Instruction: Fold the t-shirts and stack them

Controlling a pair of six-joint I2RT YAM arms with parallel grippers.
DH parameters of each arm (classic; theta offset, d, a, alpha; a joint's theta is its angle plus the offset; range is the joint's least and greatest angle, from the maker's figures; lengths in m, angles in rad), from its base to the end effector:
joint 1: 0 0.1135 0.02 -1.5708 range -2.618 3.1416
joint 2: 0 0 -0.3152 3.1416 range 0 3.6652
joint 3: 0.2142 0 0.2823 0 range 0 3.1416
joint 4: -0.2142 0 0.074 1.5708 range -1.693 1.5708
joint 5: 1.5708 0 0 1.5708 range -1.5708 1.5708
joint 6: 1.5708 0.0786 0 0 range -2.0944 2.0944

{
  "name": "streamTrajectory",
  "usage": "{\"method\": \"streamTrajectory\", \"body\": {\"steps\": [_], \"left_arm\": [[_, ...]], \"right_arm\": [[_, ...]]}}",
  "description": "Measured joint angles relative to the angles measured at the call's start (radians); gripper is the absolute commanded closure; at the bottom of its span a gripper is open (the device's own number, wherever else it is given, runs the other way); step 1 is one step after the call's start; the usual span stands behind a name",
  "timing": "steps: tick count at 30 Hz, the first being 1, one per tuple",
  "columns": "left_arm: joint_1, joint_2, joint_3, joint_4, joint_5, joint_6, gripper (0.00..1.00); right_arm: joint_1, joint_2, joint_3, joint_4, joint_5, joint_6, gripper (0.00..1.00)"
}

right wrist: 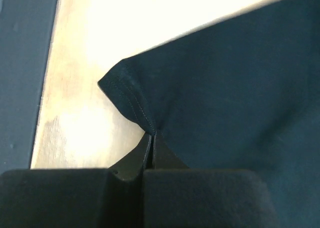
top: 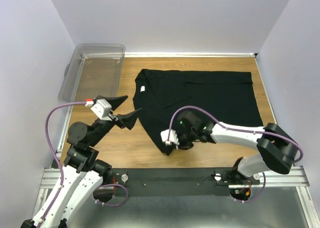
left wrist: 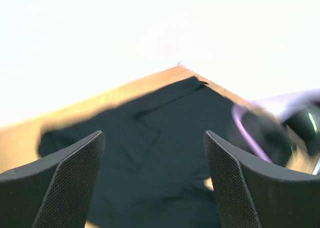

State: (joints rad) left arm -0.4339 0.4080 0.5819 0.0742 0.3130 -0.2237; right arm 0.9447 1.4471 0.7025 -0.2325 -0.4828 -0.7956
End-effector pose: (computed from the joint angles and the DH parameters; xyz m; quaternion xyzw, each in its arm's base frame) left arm 0.1134 -0.0792 0.3819 0.1860 0.5904 -0.3423 0.7069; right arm 0.1491 0.2685 0.1644 -0.7549 0.5452 0.2491 0.2662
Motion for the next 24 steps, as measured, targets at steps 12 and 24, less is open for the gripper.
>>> {"method": "streamTrajectory", "body": {"steps": [12, 24], "left_arm": [[-0.253, 0.259, -0.084, 0.059, 0.415, 0.645, 0.31], [-0.529, 0.51, -0.032, -0.022, 0.09, 0.981, 0.41]], "right_arm": [[-0.364, 0.021, 0.186, -0.071, -0.426, 0.148, 1.0], [-0.499, 0.189, 0.292, -0.227, -0.7, 0.164, 0.97]]}}
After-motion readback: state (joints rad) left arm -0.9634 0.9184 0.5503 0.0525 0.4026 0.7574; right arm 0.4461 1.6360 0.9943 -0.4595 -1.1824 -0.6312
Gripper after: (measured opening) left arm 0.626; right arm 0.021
